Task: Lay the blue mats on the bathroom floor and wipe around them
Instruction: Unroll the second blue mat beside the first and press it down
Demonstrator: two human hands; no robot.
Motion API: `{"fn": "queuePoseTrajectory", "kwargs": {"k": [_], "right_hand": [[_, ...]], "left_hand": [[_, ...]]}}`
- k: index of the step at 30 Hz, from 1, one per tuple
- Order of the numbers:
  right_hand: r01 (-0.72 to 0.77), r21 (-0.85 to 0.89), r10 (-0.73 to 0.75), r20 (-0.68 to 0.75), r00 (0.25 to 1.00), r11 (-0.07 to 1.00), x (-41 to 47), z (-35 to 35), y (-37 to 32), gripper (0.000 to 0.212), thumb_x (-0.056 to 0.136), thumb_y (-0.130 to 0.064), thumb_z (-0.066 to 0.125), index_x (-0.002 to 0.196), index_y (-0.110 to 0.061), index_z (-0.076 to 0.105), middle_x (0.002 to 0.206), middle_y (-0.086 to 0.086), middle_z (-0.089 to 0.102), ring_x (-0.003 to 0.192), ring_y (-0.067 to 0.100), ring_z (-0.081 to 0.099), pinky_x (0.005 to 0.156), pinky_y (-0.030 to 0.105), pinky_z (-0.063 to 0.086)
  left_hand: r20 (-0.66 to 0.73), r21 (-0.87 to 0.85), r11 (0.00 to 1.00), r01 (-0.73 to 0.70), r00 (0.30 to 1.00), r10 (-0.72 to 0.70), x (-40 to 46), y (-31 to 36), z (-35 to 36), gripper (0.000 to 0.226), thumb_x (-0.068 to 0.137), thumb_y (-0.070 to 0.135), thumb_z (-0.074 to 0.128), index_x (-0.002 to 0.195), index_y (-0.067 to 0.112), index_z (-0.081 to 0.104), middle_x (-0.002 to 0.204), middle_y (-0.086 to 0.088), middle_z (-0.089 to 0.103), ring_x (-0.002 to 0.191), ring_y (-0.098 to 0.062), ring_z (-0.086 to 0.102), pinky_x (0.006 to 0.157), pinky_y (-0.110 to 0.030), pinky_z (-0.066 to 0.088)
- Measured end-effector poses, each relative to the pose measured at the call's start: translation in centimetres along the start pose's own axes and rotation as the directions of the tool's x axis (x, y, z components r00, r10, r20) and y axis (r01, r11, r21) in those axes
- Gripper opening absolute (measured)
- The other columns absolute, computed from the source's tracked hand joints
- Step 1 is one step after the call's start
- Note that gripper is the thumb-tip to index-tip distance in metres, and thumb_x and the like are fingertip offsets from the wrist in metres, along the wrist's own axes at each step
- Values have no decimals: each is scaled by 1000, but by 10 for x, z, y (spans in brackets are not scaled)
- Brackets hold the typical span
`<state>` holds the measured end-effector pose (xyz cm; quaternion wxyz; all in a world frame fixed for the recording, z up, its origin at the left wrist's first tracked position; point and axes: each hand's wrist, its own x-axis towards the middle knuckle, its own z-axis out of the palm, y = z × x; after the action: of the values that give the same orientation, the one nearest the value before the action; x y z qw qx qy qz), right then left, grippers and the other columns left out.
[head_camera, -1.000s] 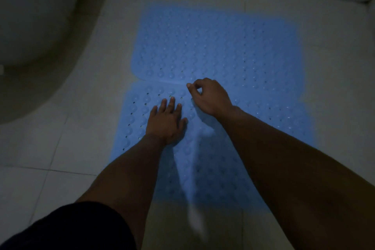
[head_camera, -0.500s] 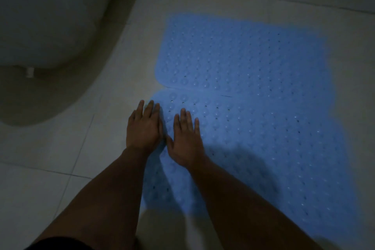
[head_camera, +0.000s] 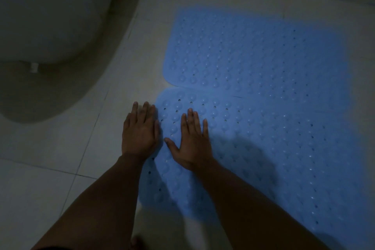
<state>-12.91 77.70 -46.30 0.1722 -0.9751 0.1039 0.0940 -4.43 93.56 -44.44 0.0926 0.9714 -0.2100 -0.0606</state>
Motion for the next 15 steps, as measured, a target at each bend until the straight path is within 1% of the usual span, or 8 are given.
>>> {"fn": "queuePoseTrajectory", "kwargs": {"k": [2,3,5,6,8,11,13,15], "right_hand": [[-42,43,36,125,992,998,11,-17,-5,93,93,-73,27,160,-9,15,170,12,0,157,26,-3,125,55,4],[-64,60,52,179,982,996,18,-31,-7,90,94,-71,30,158,-10,22,169,13,6,157,27,4,125,55,11],[-106,122,70,267,961,987,37,-60,-8,78,94,-67,38,150,-12,41,164,14,26,151,30,26,121,50,28],[-111,164,61,280,958,980,46,-74,-5,71,95,-64,43,146,-14,47,159,13,37,145,31,37,117,47,34],[-100,237,40,247,968,966,56,-95,4,60,97,-55,50,144,-17,52,150,10,51,138,31,48,114,43,40],[-59,266,33,100,994,962,53,-110,19,49,98,-43,55,140,-20,56,143,7,59,132,29,53,110,42,44],[-35,303,27,31,999,952,46,-110,27,43,97,-40,56,136,-22,60,138,7,61,128,28,55,106,41,47],[2,323,4,-19,1000,946,42,-105,34,38,97,-40,57,131,-23,64,135,4,62,126,25,55,104,39,48]], "left_hand": [[10,4,1000,6,1000,-6,0,1,-3,59,106,40,27,154,7,40,160,-18,39,154,-38,22,117,-57,33],[11,5,1000,3,1000,-3,0,4,-6,60,105,40,25,153,7,41,160,-18,40,154,-39,23,116,-57,34],[11,-2,1000,-13,1000,13,2,9,-9,62,104,42,22,152,8,44,160,-17,41,154,-38,23,116,-57,34],[15,-8,1000,-24,1000,24,3,13,-10,63,104,42,21,152,9,44,160,-16,40,154,-38,23,116,-56,33],[22,-18,999,-50,998,50,5,23,-8,64,103,43,20,154,10,42,162,-15,37,155,-38,21,118,-56,30],[72,-46,993,-107,991,110,7,42,1,68,103,47,18,157,10,35,166,-15,28,156,-38,16,121,-58,28],[125,-46,991,-129,983,134,4,52,17,73,103,54,17,162,13,22,171,-11,12,158,-33,1,125,-57,16],[158,-21,993,-117,980,118,-1,56,32,80,102,65,16,164,15,6,172,-7,-5,158,-27,-15,127,-54,3]]}}
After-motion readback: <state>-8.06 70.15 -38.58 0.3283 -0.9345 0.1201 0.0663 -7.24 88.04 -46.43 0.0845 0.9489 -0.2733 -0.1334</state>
